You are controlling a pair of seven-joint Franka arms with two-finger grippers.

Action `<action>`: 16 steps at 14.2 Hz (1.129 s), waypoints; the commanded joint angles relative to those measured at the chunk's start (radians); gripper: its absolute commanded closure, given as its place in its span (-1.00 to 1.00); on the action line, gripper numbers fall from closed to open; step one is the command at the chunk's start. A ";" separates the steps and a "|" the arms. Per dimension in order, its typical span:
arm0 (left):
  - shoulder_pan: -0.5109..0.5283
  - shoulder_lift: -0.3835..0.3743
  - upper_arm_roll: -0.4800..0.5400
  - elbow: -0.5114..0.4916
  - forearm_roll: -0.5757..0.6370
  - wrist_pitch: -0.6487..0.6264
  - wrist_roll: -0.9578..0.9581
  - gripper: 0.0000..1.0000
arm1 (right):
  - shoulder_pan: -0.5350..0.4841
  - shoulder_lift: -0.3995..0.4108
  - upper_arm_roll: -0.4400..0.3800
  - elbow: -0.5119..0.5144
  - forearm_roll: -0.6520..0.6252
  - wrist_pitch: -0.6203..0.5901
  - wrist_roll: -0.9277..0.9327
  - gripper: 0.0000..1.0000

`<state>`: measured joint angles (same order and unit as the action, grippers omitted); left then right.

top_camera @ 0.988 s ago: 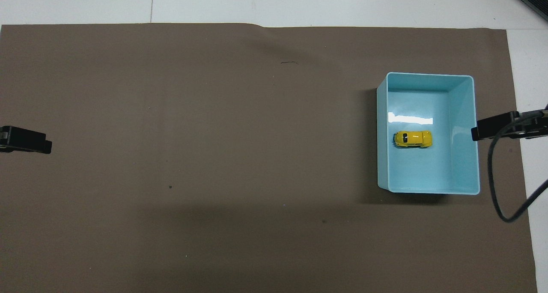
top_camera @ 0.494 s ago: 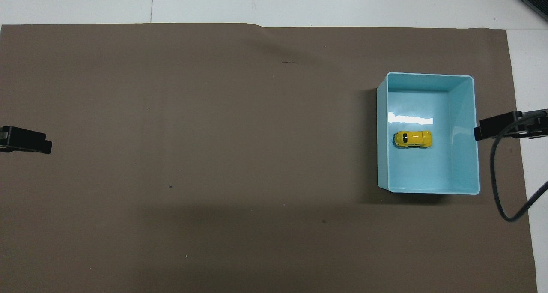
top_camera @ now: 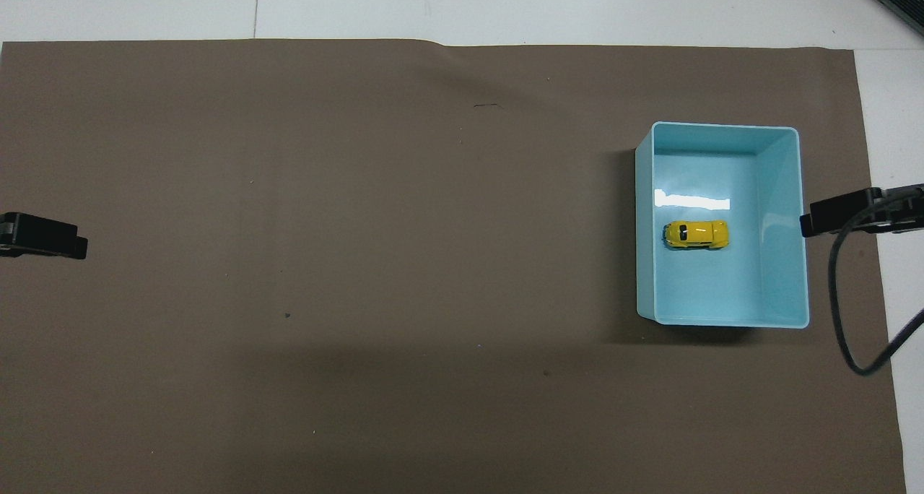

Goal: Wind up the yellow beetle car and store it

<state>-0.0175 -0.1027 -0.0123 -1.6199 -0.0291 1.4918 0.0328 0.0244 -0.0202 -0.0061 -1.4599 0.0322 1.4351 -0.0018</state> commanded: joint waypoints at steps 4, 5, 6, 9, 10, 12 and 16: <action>0.010 -0.020 -0.008 -0.014 0.009 -0.013 -0.010 -1.00 | -0.003 -0.012 -0.003 0.001 -0.005 -0.001 -0.018 -1.00; 0.010 -0.020 -0.008 -0.014 0.009 -0.013 -0.010 -1.00 | -0.003 -0.012 -0.003 0.001 -0.005 -0.001 -0.018 -1.00; 0.010 -0.020 -0.008 -0.014 0.009 -0.012 -0.010 -1.00 | -0.003 -0.012 -0.003 0.001 -0.003 -0.001 -0.017 -1.00; 0.010 -0.020 -0.008 -0.014 0.009 -0.013 -0.010 -1.00 | -0.003 -0.012 -0.003 0.001 0.003 -0.001 -0.017 -1.00; 0.010 -0.020 -0.008 -0.014 0.009 -0.013 -0.010 -1.00 | -0.003 -0.012 -0.002 0.001 0.005 -0.001 -0.018 -1.00; 0.010 -0.020 -0.008 -0.014 0.009 -0.013 -0.010 -1.00 | -0.001 -0.012 0.000 0.001 0.006 -0.002 -0.021 -1.00; 0.010 -0.020 -0.008 -0.014 0.009 -0.013 -0.010 -1.00 | -0.004 -0.017 -0.003 0.001 0.002 -0.002 -0.023 -1.00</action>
<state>-0.0175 -0.1028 -0.0123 -1.6199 -0.0291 1.4918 0.0328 0.0244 -0.0243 -0.0060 -1.4576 0.0326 1.4352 -0.0020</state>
